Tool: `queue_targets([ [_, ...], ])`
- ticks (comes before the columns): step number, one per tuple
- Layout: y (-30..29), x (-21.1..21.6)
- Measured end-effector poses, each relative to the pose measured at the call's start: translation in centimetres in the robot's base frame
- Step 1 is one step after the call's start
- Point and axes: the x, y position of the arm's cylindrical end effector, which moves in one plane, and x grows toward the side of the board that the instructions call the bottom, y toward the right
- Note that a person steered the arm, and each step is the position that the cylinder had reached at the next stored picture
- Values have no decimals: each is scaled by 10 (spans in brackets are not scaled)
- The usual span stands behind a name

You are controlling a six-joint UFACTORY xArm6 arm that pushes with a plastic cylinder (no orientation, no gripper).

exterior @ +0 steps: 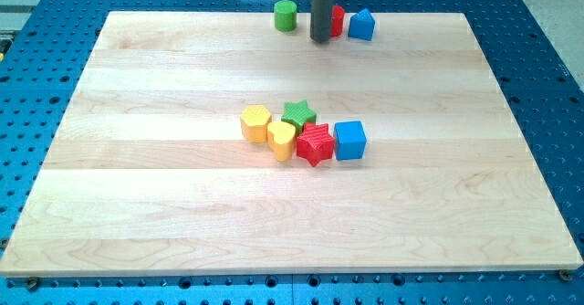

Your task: Place the green star and cube vertically to the bottom right of the green circle

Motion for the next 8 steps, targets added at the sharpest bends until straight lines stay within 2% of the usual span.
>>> queue_targets([
  [1,9,96],
  [2,74,185],
  [3,20,242],
  [4,-44,245],
  [5,-63,212],
  [7,-38,106],
  [8,-33,119],
])
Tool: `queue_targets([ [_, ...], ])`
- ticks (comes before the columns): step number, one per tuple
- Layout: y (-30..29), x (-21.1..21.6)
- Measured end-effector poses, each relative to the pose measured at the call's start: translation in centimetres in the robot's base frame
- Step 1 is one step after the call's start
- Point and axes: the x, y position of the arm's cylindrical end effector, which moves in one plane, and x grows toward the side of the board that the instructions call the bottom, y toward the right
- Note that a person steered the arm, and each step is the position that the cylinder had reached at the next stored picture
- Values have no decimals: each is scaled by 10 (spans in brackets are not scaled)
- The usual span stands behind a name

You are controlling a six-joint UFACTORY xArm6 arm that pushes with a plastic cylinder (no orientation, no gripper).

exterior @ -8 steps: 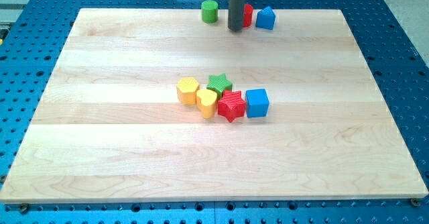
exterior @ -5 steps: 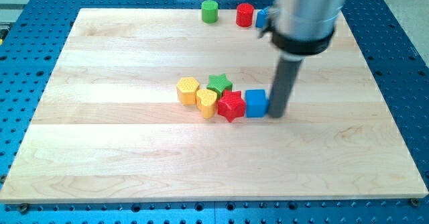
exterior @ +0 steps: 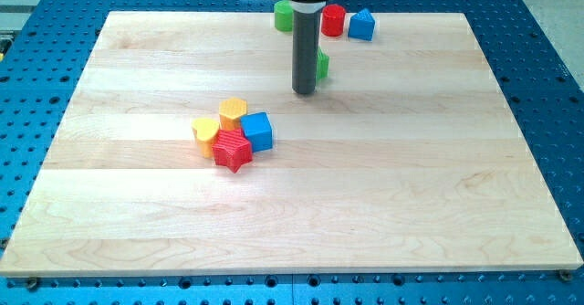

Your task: Place the green star and cube vertically to the bottom right of the green circle

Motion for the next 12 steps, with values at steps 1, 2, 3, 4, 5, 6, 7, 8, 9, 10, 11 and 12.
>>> queue_targets([
  [1,23,-25],
  [2,25,-36],
  [3,25,-47],
  [4,25,-51],
  [5,26,25],
  [6,-21,117],
  [7,-53,158],
  [8,-99,156],
  [9,-98,132],
  [10,-40,92],
  [11,-28,64],
  [12,19,64],
])
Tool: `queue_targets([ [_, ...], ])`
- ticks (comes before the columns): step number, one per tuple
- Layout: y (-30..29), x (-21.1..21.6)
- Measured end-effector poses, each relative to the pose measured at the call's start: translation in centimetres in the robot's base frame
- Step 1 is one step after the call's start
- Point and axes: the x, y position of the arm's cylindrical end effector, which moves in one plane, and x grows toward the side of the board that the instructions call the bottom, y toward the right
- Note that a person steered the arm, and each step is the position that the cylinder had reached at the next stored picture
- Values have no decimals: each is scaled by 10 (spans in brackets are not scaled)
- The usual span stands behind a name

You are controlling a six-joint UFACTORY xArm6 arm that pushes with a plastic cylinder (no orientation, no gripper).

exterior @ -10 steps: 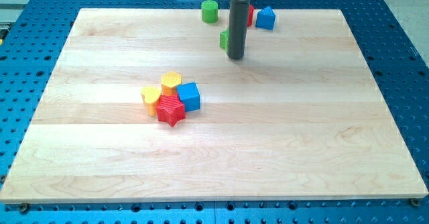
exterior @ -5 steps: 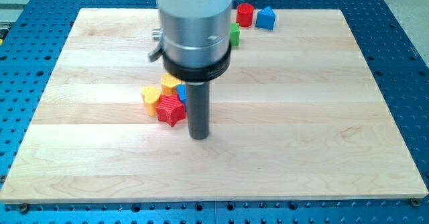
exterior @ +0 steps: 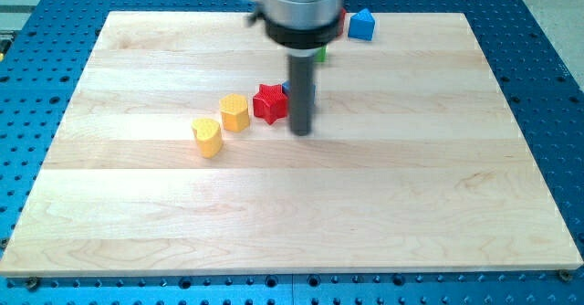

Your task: Place the green star and cube vertically to the bottom right of the green circle

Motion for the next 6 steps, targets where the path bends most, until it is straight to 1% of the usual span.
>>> queue_targets([
  [1,7,-15],
  [3,-6,-34],
  [4,-24,-17],
  [5,-56,-15],
  [6,-75,-15],
])
